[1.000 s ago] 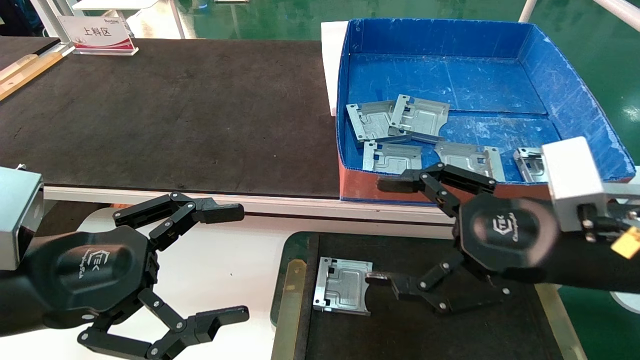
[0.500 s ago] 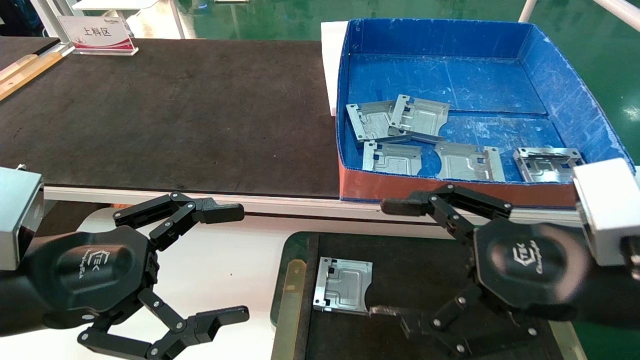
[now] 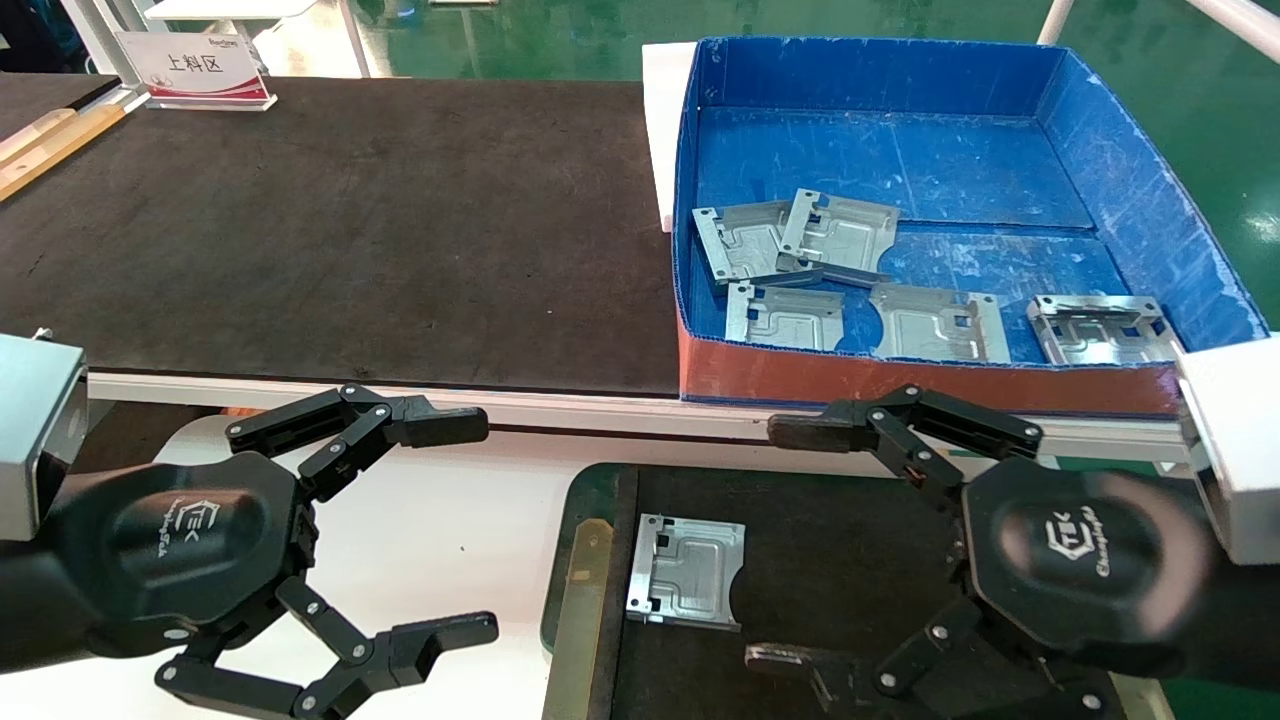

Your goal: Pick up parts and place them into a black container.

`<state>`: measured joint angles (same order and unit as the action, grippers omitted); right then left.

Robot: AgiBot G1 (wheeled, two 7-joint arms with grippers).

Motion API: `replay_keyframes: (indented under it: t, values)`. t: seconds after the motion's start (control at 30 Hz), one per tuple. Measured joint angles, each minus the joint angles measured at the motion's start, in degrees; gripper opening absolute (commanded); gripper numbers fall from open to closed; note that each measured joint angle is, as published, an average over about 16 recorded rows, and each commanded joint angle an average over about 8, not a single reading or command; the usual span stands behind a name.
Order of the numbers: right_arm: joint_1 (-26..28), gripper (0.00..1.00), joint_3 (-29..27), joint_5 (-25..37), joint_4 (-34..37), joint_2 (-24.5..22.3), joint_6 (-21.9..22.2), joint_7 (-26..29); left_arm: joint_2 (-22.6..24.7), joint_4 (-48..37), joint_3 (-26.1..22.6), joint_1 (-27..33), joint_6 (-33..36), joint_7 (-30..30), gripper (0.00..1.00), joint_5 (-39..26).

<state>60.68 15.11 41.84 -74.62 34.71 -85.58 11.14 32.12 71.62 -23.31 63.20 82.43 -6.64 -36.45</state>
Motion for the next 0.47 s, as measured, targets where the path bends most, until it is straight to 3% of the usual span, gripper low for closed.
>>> replay_keyframes:
  t: [0.47]
  values:
    - [0.5, 1.0, 0.5, 0.0, 0.6, 0.2, 0.0, -0.3, 0.0, 0.0, 0.0, 0.0, 0.0, 0.0, 1.0, 0.0]
